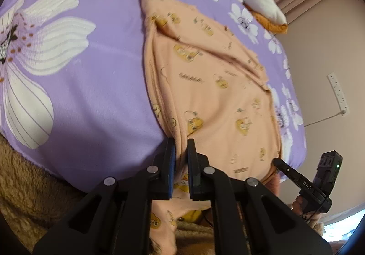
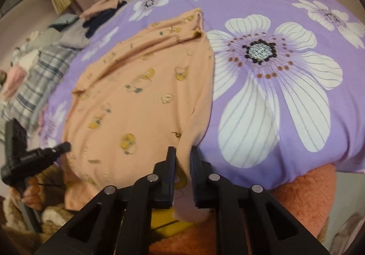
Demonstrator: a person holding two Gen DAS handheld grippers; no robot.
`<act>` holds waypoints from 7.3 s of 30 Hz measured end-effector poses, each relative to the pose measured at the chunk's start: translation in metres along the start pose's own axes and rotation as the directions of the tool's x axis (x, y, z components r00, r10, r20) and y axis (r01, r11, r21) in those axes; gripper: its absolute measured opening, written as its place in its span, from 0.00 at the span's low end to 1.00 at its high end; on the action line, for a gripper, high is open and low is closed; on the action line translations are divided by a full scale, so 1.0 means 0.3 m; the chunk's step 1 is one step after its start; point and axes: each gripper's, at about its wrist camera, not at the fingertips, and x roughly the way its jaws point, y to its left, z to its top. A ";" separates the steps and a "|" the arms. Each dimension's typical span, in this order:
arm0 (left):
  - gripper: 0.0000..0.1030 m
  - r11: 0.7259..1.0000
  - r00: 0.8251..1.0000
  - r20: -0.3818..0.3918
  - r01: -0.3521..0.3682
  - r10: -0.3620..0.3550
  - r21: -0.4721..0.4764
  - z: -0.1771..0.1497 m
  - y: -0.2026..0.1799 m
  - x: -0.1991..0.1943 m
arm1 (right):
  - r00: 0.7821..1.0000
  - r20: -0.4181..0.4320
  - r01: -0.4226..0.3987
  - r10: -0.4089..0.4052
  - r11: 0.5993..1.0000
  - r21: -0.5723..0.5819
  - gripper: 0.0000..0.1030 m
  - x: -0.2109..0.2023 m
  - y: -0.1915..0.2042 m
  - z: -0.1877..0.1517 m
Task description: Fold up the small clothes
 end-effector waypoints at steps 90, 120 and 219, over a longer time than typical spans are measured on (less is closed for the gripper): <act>0.04 0.998 0.997 0.072 0.025 -0.029 0.052 0.218 -0.156 -0.189 | 0.997 0.075 -0.018 0.015 0.999 0.039 0.10 -0.122 0.071 0.332; 0.05 0.993 0.995 0.082 -0.058 0.050 0.099 0.078 -0.196 -0.372 | 0.979 0.178 -0.098 0.095 0.995 0.006 0.09 -0.402 0.141 0.203; 0.18 0.989 0.988 -0.056 -0.145 0.143 -0.031 0.644 0.016 0.193 | 0.991 -0.130 -0.029 0.020 0.997 -0.067 0.30 0.683 0.270 0.902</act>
